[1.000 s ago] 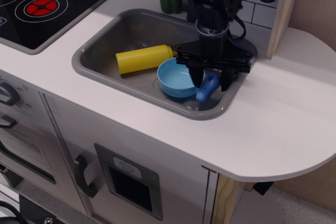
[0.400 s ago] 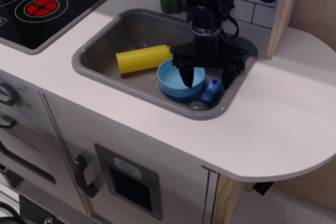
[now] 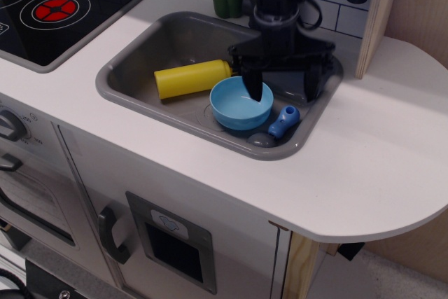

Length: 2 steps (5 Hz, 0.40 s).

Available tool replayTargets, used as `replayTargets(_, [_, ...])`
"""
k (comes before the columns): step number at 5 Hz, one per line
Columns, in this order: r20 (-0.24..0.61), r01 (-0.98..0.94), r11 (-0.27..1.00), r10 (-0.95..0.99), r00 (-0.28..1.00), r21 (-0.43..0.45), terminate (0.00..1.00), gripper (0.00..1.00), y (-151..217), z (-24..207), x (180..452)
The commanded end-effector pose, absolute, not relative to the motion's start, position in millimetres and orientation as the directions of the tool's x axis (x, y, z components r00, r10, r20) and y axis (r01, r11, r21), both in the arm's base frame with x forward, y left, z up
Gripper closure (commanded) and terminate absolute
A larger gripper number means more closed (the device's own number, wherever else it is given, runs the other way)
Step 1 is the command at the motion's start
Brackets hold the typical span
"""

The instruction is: Take spoon out of bowl sink

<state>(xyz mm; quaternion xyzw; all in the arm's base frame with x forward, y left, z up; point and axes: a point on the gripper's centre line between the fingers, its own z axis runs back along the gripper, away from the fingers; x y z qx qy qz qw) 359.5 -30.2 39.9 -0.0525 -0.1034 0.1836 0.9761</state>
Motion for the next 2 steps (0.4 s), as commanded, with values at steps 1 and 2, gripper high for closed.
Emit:
replayTargets(1, [0.28,-0.37,0.914,0.403,0.871,-0.165,0.0,0.0,-14.0,91.1,375.1])
replayTargets(2, [0.28,-0.37,0.914,0.403,0.871,-0.165,1.0,0.0,-14.0,91.1,375.1])
